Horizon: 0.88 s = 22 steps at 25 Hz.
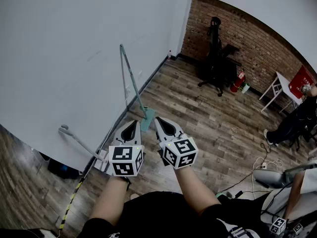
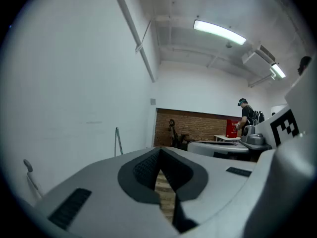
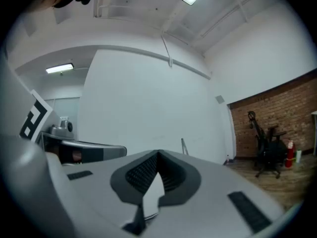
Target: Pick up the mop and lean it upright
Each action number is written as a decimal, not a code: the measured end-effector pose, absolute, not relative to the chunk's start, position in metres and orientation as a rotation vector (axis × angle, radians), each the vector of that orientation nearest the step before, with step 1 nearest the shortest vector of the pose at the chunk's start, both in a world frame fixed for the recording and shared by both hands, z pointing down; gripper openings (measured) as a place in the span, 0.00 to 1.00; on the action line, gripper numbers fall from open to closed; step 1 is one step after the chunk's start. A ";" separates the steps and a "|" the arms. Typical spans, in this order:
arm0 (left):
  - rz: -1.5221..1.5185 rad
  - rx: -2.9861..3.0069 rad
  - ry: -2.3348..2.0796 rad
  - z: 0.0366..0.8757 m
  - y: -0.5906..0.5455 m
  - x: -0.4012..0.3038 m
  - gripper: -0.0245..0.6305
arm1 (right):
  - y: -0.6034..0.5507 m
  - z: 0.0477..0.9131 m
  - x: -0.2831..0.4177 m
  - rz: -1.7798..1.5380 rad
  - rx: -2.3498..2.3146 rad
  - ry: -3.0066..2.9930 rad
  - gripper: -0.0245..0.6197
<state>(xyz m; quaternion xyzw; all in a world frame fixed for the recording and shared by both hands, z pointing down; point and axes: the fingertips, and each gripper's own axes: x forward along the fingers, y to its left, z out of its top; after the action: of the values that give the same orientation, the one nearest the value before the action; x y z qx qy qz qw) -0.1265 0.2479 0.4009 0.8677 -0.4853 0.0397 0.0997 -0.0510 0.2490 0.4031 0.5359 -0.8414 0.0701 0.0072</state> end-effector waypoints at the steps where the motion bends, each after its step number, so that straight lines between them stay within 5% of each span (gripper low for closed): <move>1: 0.115 2.566 -1.431 0.402 0.247 -0.128 0.03 | 0.248 0.404 -0.053 0.218 1.677 -2.626 0.05; 22: 0.099 2.521 -1.343 0.425 0.219 -0.195 0.03 | 0.219 0.414 -0.109 0.254 1.723 -2.601 0.05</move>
<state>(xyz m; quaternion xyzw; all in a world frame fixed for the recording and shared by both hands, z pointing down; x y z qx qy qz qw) -0.1952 0.2189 0.4246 0.8732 -0.4653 0.0342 0.1410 -0.1087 0.2194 0.4141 0.5505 -0.8309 0.0812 0.0054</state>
